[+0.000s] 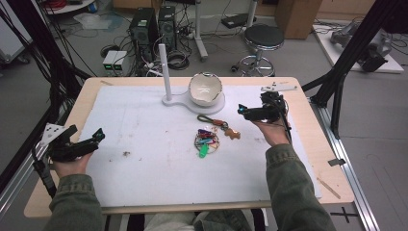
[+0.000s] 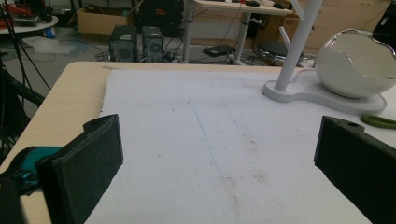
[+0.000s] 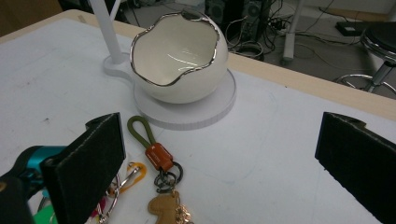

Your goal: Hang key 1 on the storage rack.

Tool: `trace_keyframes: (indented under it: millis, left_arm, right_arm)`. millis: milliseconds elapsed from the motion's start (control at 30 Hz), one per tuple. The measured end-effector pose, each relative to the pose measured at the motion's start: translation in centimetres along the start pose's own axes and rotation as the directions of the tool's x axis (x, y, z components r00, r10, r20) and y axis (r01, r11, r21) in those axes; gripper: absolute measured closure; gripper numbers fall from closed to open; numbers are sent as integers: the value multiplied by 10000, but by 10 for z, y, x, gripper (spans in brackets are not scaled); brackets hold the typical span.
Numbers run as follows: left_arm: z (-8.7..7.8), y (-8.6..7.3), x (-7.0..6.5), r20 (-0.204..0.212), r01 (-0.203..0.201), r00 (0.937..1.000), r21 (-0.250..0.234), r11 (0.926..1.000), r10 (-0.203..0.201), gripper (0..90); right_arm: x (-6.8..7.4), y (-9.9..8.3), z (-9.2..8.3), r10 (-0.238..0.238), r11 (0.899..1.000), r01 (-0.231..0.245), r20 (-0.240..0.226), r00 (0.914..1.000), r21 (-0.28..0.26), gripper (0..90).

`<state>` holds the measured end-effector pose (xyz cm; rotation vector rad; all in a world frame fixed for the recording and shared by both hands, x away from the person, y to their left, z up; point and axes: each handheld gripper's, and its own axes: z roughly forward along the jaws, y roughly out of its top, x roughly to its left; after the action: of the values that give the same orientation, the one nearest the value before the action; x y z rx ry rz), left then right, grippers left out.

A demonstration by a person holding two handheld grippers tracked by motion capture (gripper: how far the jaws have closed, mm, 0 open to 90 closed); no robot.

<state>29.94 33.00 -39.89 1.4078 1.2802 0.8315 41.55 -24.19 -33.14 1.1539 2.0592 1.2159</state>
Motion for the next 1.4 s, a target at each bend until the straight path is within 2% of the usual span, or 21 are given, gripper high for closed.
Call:
trace_keyframes:
  millis: [333, 767, 1000, 1067, 1400]
  left_arm:
    - [3, 0, -1, 6, -24, 10000, -34, 10000, 24, 17]
    - [6, -1, 1, -11, -49, 10000, 17, 10000, 49, 17]
    - [7, -1, 1, 2, -47, 10000, 26, 10000, 47, 17]
    - [7, -1, 1, 0, -58, 10000, 28, 10000, 58, 17]
    - [8, -1, 1, -3, -63, 10000, 43, 10000, 63, 17]
  right_arm:
    - [15, 13, 29, -560, 9967, 578, -331, 9979, 577, 6]
    - [20, 6, 65, -576, 9860, 673, -670, 9961, 1525, 6]
    - [23, 15, 76, -718, 9796, 858, -822, 9940, 1815, 6]
    - [22, 15, 79, -543, 9806, 693, -857, 9948, 1831, 6]
    - [18, 9, 96, -531, 9652, 746, -917, 9944, 2506, 6]
